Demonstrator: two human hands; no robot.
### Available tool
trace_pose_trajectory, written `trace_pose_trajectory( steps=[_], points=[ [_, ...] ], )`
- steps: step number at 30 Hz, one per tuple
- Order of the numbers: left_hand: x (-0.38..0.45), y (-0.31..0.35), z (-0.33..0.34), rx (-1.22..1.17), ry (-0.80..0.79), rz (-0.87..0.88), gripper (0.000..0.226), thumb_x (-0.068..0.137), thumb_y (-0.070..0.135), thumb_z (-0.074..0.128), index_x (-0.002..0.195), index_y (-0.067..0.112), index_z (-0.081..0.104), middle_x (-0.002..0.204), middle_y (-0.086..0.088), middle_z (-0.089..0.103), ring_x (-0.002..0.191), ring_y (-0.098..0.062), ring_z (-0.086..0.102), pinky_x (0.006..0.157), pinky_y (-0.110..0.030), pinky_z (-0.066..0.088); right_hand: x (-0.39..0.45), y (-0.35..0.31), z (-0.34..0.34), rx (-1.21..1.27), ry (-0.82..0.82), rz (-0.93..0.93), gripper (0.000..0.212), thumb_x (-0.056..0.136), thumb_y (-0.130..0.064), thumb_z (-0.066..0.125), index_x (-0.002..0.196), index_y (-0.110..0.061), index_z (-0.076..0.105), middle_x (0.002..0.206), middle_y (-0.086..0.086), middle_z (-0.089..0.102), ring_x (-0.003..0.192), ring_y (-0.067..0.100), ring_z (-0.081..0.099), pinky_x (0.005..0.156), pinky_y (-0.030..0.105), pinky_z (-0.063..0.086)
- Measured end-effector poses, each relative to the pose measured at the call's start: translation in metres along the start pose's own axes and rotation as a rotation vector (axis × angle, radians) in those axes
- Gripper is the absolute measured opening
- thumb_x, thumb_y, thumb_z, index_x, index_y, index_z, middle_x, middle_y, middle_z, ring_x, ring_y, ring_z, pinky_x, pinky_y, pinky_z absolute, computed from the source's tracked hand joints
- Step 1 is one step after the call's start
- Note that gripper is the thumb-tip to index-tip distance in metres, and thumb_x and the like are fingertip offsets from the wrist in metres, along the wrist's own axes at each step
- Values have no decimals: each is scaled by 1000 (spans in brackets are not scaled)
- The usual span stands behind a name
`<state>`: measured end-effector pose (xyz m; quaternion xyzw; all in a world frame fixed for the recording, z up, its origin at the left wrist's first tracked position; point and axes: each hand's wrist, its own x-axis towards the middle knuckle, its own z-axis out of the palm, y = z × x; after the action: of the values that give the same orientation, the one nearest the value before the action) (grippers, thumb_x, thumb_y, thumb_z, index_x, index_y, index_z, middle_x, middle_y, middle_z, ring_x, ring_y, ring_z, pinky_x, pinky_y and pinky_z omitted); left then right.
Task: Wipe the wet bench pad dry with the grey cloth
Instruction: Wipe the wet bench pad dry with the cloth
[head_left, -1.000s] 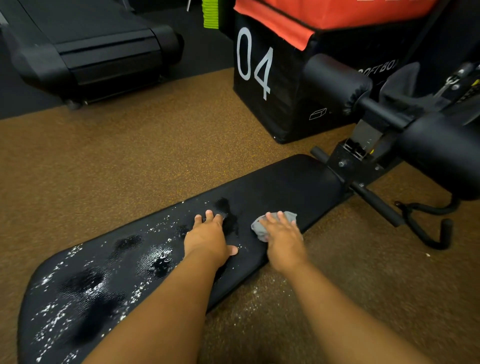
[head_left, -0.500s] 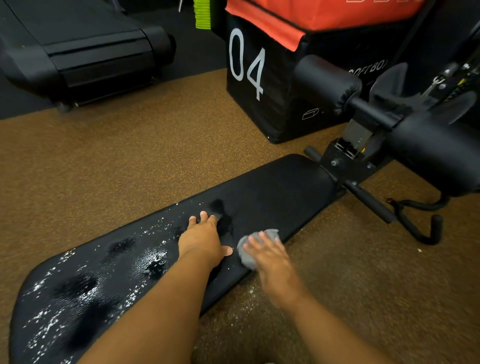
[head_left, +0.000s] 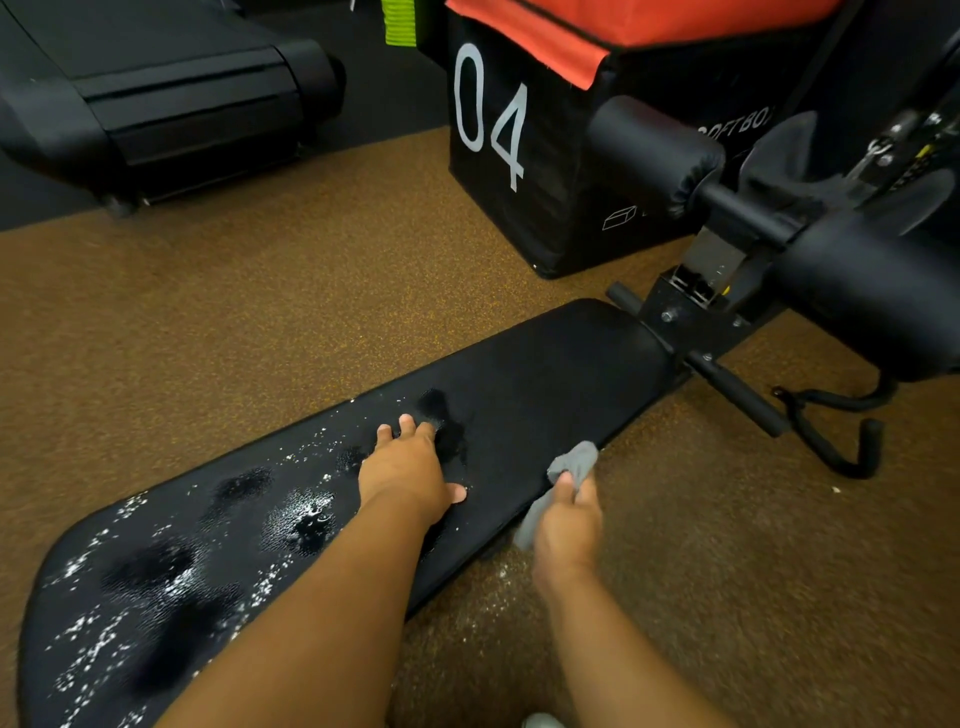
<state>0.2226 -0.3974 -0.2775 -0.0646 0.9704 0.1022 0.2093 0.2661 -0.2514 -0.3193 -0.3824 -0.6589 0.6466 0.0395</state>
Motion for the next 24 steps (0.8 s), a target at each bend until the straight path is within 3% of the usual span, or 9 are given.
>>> trace_pose_trajectory(
  steps=[3,5,8,11,14,16,18,21,24],
  points=[
    [0,1,-1,-19,6,-5,87,75,50,72,143,20,27,159,0,8,145,-27,8,104,-49,38,-28,4,-6,22,-98,70,27,100,-22,41,122,-23,57,117,7,62,107,21,58,95,37,44],
    [-2,-2,1,-58,3,7,91,75,51,72,145,21,23,159,1,5,146,-26,4,107,-50,35,-39,-2,-19,-26,-208,133,20,99,-21,43,105,-22,62,102,8,67,94,22,63,84,39,51],
    [-7,-11,1,-170,28,16,98,76,51,71,150,22,13,159,1,2,147,-20,0,113,-44,26,-36,-33,-37,-300,-312,61,19,97,-22,46,96,-21,65,91,11,69,85,26,66,82,47,54],
    [-10,-25,-5,-199,80,7,95,80,49,68,150,19,11,160,-1,2,147,-20,0,117,-43,19,-20,-71,-24,-636,-233,-252,25,97,-26,45,117,-23,61,113,12,64,100,27,60,89,38,48],
    [-8,-38,-16,-131,63,-16,92,82,43,68,150,15,12,160,-2,1,147,-22,-1,118,-44,18,-2,-91,15,-865,-326,-523,51,99,-31,38,147,-24,26,153,6,30,137,28,30,111,38,25],
    [-6,-44,-23,-87,32,-29,93,80,39,70,149,15,14,160,-2,2,147,-24,-2,117,-46,18,10,-87,43,-1100,-431,-639,58,97,-44,36,149,-34,12,159,1,8,145,27,5,116,47,9],
    [-5,-49,-28,-38,1,-53,96,78,36,73,149,15,13,159,-2,1,146,-25,-2,117,-47,18,23,-73,60,-1308,-498,-751,60,93,-57,33,147,-44,9,160,-4,1,145,27,-9,114,53,-1],
    [-5,-60,-28,12,-55,-97,96,75,34,77,148,15,17,159,-3,4,146,-27,0,115,-47,22,42,-55,68,-1371,-581,-809,56,95,-57,29,146,-44,10,159,-7,2,145,20,-9,116,49,-5],
    [-8,-67,-20,-23,-77,-110,99,72,32,79,148,15,18,158,-1,7,146,-27,4,111,-47,28,63,-54,78,-1333,-503,-845,46,101,-40,27,147,-38,20,158,-7,13,146,17,1,117,43,0]
  ],
)
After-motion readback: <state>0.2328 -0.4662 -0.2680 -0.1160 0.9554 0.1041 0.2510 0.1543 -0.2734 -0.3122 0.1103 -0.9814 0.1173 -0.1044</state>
